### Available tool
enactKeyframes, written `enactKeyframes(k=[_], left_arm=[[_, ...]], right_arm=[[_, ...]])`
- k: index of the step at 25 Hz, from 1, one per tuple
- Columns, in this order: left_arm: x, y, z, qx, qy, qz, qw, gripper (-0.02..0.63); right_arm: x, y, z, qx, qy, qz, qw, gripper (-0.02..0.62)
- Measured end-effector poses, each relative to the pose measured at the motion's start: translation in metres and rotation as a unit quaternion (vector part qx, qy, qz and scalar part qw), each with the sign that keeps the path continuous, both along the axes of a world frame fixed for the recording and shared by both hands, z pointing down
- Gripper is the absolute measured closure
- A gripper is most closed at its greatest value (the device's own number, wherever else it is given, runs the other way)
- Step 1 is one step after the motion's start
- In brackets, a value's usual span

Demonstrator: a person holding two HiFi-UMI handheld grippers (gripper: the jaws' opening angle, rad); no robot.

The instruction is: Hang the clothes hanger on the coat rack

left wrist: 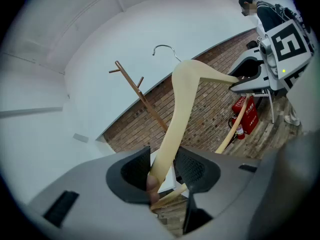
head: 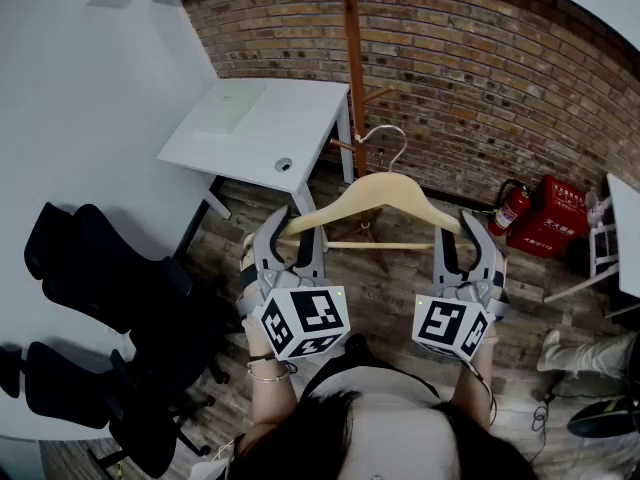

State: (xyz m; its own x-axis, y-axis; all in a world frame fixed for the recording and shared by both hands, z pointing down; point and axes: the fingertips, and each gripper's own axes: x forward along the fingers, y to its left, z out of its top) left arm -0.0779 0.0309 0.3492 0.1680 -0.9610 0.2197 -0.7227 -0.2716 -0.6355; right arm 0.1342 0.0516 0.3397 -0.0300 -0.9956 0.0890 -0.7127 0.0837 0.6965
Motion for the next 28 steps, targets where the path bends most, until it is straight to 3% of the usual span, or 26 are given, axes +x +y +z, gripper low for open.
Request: enactKeyframes(k=[28], left_arm=[[-0.041,-0.062,0.008,0.007,0.011,0.033,0.9994,0.448]], right_arm=[[-0.043,-0.048,0.003,0.013,0.009,0.028,0.999,0.456]])
